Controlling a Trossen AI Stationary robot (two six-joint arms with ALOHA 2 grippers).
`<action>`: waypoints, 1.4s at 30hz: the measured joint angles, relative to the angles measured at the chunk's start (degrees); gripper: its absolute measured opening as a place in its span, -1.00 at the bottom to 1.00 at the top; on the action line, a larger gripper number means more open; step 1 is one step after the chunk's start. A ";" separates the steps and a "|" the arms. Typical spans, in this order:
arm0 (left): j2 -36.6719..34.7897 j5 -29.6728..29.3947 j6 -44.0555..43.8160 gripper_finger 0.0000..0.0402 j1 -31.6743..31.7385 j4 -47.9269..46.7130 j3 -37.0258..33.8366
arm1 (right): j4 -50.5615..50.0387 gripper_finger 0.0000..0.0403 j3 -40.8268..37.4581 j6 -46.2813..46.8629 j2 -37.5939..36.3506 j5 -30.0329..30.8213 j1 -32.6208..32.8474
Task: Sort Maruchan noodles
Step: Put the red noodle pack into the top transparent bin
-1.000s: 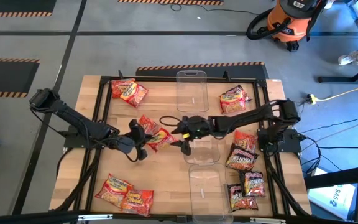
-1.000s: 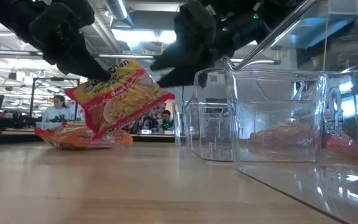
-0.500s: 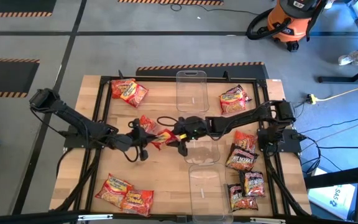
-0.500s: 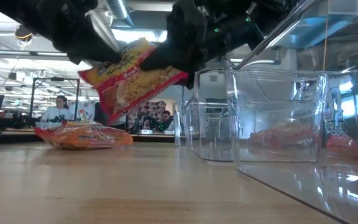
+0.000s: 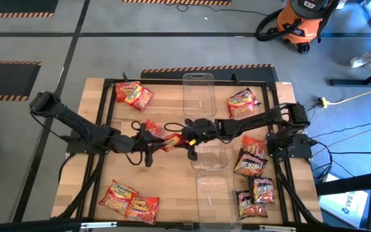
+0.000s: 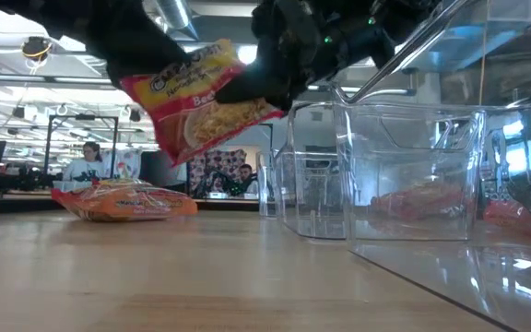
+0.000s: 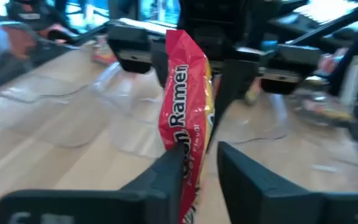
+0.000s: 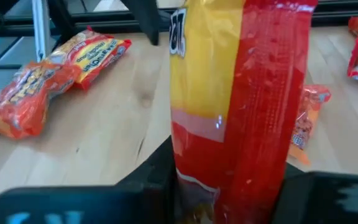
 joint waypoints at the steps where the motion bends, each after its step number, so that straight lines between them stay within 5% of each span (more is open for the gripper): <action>1: -0.79 1.23 -0.05 -0.42 0.38 0.25 -0.01 | -0.41 -0.54 0.00 -0.74 -0.41 0.18 0.00; 9: -1.91 10.17 -2.17 0.13 6.76 1.19 -0.02 | -4.43 -0.54 -0.04 -4.16 -1.81 -1.50 0.04; 13: -0.58 16.74 -2.19 0.25 10.71 1.02 -0.01 | -5.96 -0.54 -0.06 -4.54 -2.33 -1.44 -0.02; 20: 3.56 24.20 3.42 0.25 16.68 -6.14 7.73 | -9.60 -0.54 -0.04 -7.63 -6.21 -1.73 -3.46; 28: 9.64 24.09 7.78 0.24 22.68 -25.32 20.78 | -10.06 -0.54 0.04 -8.59 -8.15 -9.15 -9.41; 37: 15.75 28.78 9.26 0.21 26.65 -26.53 24.96 | -10.95 -0.53 -0.04 -8.75 -8.14 -10.70 -9.82; 42: 16.13 30.61 9.24 -0.02 26.91 -26.50 25.03 | -10.95 -0.54 -0.07 -8.75 -8.12 -9.98 -9.77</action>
